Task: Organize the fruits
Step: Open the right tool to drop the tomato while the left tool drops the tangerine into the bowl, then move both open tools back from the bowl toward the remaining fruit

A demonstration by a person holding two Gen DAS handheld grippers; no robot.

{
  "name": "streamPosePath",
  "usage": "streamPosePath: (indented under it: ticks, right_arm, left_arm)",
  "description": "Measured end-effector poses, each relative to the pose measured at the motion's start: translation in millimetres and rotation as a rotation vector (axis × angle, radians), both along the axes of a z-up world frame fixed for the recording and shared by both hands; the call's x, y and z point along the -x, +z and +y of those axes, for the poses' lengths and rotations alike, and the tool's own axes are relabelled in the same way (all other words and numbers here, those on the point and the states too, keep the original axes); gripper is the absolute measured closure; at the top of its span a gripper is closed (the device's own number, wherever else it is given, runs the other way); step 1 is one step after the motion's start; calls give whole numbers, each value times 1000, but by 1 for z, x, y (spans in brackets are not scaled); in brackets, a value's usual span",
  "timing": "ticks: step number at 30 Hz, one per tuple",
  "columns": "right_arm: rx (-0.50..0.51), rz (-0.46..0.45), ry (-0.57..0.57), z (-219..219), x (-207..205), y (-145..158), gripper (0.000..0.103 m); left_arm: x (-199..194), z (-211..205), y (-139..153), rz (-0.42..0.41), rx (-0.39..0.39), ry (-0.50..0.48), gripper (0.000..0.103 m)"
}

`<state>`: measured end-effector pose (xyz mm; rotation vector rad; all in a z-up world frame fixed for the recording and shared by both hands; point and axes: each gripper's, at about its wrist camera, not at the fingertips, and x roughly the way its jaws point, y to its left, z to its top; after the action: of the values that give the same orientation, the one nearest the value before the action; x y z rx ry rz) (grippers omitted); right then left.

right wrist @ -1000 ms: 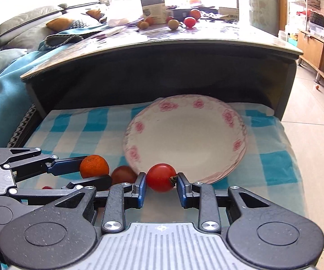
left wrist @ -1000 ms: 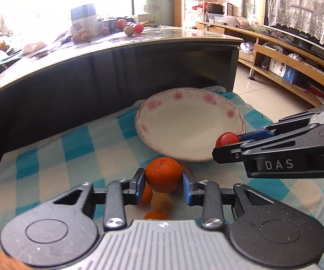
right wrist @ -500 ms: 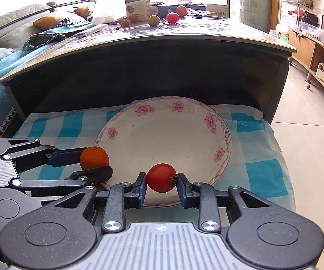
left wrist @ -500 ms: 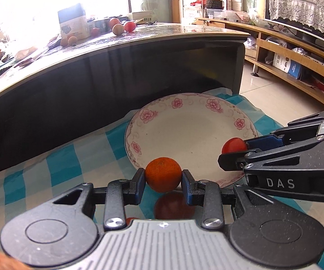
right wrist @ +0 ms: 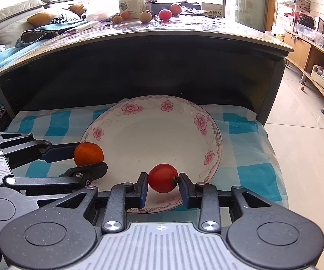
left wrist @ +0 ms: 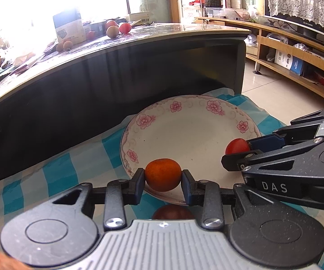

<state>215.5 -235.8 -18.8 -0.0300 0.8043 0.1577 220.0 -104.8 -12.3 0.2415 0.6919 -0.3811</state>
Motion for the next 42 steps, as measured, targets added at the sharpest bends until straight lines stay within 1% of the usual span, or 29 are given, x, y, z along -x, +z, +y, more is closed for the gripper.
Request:
streamPosePath:
  ticks: [6,14,16,18,32,42]
  right_arm:
    - [18,-6,-6,0,0,0,74]
    - [40,-18,-9,3,1,2,70]
    - [55,-26,-9,4,2,3,66]
    - [53,-32,-11,4,3,4,65]
    - [70,-61,-3,13,13,16,64]
    - [75,-81,21,28,26,26,64]
  left_arm:
    - [-1,-1,0,0,-2,6,60]
    - [0,0,3,-7,-2,17,59]
    - [0,1,5,-12,-1,23,59]
    - [1,3,7,-16,3,27,59]
    - [11,10,20,-38,1,37,59]
    - [25,25,31,-51,5,50,59]
